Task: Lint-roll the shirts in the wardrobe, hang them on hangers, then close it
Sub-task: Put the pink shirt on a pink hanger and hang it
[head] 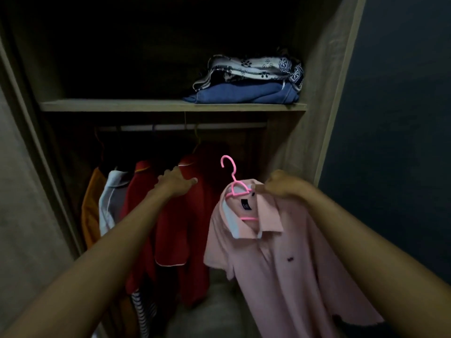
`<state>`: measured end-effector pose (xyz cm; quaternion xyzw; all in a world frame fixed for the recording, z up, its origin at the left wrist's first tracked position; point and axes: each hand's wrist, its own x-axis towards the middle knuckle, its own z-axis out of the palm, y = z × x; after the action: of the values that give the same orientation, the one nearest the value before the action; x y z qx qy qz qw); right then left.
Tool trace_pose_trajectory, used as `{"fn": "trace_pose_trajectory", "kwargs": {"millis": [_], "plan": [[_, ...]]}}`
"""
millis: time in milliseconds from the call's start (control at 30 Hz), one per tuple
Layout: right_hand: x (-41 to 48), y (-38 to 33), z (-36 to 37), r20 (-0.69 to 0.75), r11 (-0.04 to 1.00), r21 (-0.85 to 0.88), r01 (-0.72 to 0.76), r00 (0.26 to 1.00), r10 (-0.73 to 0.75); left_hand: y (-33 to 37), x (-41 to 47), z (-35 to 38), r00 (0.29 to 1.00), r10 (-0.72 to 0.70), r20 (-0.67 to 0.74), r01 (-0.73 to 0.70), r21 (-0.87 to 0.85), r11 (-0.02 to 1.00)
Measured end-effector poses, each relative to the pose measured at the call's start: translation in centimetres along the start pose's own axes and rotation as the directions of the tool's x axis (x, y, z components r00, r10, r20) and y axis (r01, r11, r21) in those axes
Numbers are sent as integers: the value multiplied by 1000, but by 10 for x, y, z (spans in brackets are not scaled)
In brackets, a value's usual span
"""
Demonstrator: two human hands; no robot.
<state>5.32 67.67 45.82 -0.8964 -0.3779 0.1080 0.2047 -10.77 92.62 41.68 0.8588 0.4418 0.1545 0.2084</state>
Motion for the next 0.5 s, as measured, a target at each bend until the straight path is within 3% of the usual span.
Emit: {"fn": "trace_pose_trajectory", "kwargs": {"millis": [133,233,300,500], "plan": [[31,7,12,-33,936,345,-72,996,89,4,12,14,999,7,-38,-9,-37,999],[44,6,22,-38,748,659,-82,989,141,11,15,18,985,73,-155,-62,74,995],[54,2,28,-84,677,736,-27,988,130,17,18,21,974,119,-191,-98,115,988],[85,-12,32,-292,610,781,136,942,164,39,24,31,959,161,-233,-135,123,983]]}}
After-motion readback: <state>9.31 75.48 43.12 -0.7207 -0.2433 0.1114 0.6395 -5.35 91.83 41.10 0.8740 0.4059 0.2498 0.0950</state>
